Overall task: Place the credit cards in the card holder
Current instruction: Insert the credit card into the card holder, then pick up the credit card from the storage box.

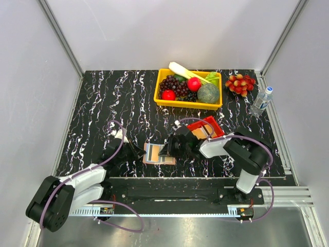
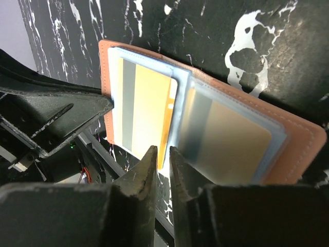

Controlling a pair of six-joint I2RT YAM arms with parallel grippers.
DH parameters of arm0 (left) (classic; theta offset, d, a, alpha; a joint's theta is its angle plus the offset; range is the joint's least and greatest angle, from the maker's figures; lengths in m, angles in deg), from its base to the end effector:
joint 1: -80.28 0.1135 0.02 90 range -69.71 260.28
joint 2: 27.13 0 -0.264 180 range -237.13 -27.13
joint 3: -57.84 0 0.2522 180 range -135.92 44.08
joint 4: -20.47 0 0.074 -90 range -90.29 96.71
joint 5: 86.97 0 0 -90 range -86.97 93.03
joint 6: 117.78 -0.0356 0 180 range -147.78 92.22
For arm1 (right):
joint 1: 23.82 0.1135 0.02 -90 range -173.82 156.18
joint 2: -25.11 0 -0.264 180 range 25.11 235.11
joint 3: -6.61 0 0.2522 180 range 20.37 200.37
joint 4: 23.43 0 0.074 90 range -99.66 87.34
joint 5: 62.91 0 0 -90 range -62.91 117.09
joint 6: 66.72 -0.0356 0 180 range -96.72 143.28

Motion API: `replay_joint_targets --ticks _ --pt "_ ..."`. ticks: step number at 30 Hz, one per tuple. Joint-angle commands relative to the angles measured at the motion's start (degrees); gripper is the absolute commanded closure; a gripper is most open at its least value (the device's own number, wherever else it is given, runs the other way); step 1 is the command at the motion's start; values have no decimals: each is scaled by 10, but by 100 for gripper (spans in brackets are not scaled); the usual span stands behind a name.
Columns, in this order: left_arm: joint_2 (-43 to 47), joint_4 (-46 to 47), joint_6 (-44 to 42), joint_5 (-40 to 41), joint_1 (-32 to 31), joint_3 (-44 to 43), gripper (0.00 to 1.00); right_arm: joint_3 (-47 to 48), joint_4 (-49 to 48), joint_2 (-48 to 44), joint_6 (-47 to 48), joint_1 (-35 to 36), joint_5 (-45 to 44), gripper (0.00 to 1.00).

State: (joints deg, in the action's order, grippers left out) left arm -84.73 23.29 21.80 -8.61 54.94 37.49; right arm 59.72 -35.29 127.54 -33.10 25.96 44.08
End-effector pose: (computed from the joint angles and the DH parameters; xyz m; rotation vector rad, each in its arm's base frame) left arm 0.1497 -0.0789 0.1222 -0.3654 2.2951 -0.9315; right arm 0.2032 0.2564 0.1143 -0.0407 2.5445 1.2292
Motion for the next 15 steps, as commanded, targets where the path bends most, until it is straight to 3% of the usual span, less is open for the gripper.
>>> replay_joint_targets --ticks 1,6,12,15 --pt "31 7 -3 2 -1 -2 100 12 86 -91 66 3 -63 77" --pt "49 -16 -10 5 -1 -11 100 38 210 -219 153 2 -154 67" --pt "57 -28 -15 3 -1 -21 100 60 398 -344 235 -26 -325 45" --pt "55 -23 -14 2 -1 -22 100 59 438 -359 259 -75 -321 44"
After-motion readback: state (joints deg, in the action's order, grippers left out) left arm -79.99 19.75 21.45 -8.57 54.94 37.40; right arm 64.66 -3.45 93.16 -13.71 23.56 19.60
